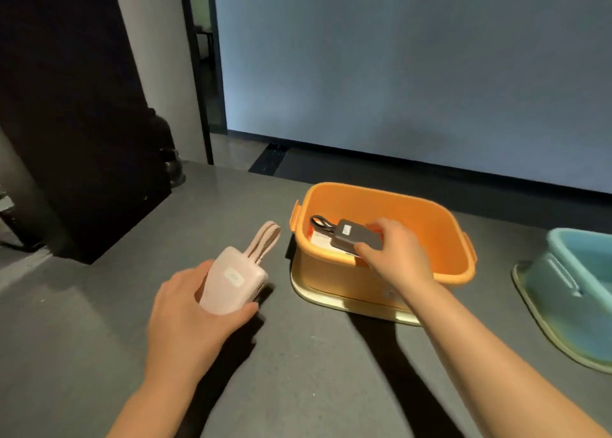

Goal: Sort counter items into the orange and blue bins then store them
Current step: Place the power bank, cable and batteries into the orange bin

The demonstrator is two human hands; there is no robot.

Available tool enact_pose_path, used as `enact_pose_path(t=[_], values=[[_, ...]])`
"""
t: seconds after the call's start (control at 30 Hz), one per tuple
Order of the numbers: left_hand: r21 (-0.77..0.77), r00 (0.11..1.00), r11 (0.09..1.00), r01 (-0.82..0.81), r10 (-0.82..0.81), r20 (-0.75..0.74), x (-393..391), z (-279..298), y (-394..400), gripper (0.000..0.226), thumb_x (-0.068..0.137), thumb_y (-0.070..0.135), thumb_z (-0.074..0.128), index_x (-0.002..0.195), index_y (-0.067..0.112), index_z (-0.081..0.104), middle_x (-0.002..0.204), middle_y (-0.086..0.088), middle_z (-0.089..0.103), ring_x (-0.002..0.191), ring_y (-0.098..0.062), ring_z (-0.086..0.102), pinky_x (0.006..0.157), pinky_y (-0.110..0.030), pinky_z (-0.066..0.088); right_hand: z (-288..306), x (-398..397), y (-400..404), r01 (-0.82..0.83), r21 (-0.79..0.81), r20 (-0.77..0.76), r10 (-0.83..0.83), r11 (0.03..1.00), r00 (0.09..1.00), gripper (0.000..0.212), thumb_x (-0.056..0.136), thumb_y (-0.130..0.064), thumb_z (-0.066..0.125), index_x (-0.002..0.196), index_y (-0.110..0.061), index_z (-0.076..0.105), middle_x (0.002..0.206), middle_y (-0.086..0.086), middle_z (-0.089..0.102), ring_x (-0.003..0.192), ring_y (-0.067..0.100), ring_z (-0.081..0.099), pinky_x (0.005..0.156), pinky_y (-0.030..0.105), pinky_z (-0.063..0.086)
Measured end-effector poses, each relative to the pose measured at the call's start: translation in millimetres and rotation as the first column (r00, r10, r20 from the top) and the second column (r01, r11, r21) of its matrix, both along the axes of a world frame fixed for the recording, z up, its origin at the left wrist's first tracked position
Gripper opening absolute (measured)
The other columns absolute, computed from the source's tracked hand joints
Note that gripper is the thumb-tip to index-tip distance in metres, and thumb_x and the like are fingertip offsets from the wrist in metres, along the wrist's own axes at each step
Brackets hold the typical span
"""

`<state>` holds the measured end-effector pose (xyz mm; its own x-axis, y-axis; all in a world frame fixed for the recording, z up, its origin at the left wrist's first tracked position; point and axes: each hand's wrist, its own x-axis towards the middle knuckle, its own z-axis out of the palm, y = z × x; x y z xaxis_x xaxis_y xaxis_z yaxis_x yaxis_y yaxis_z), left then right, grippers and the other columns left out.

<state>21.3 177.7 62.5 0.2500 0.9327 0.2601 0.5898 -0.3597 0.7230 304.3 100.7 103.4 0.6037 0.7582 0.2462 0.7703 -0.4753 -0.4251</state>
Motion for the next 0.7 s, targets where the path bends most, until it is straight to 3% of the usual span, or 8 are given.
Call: enact_pose_path(t=[0.13,0.3,0.43,0.53,0.7], values=[[0.152,0.978,0.968,0.202,-0.208,0.023,64.1,46.9,8.1,0.076,0.049,0.063,0.078,0.118,0.048,0.049,0.101,0.025,0.049,0.096,-0.002,0.042,0.068,-0.023,0.035,-1.2,12.1,-31.7,0.079,0.031,-0.024,-0.079,0.996,0.997,0.041,0.085,-0.044,0.063,0.123,-0.03,0.055,0.119,-0.01,0.06,0.109,0.013,0.055,0.08,0.035,0.051],[0.243,0.907,0.878,0.412,-0.422,-0.01,143.1,75.0,25.7,0.078,0.047,0.063,0.076,0.118,0.048,0.048,0.098,0.027,0.047,0.093,0.003,0.04,0.066,-0.012,0.032,-4.3,31.0,-64.7,0.167,0.046,-0.062,-0.164,0.985,0.985,0.038,0.086,-0.044,0.061,0.122,-0.032,0.056,0.121,-0.013,0.058,0.111,0.009,0.052,0.082,0.03,0.048],[0.246,0.793,0.756,0.607,-0.559,-0.242,205.9,71.2,49.3,0.072,0.049,0.066,0.073,0.111,0.042,0.047,0.102,0.018,0.054,0.094,-0.005,0.047,0.07,-0.021,0.044,-8.3,37.9,-75.5,0.208,0.046,-0.092,-0.203,0.977,0.975,0.039,0.086,-0.046,0.06,0.123,-0.034,0.054,0.124,-0.015,0.056,0.112,0.007,0.052,0.084,0.027,0.047],[0.176,0.689,0.684,0.708,-0.615,-0.383,244.8,51.1,70.3,0.077,0.051,0.066,0.075,0.119,0.041,0.047,0.113,0.017,0.057,0.102,-0.006,0.05,0.075,-0.019,0.041,-11.7,40.4,-75.8,0.231,0.06,-0.119,-0.223,0.971,0.968,0.04,0.087,-0.047,0.059,0.125,-0.037,0.052,0.125,-0.018,0.054,0.112,0.005,0.051,0.09,0.026,0.048],[0.006,0.477,0.604,0.797,-0.622,-0.621,292.2,13.4,98.8,0.093,0.056,0.061,0.077,0.136,0.039,0.036,0.138,0.011,0.047,0.126,-0.016,0.044,0.099,-0.035,0.042,-19.8,42.9,-75.1,0.24,0.122,-0.136,-0.223,0.963,0.965,0.034,0.087,-0.044,0.059,0.121,-0.041,0.052,0.117,-0.024,0.052,0.11,0.0,0.046,0.092,0.024,0.039]])
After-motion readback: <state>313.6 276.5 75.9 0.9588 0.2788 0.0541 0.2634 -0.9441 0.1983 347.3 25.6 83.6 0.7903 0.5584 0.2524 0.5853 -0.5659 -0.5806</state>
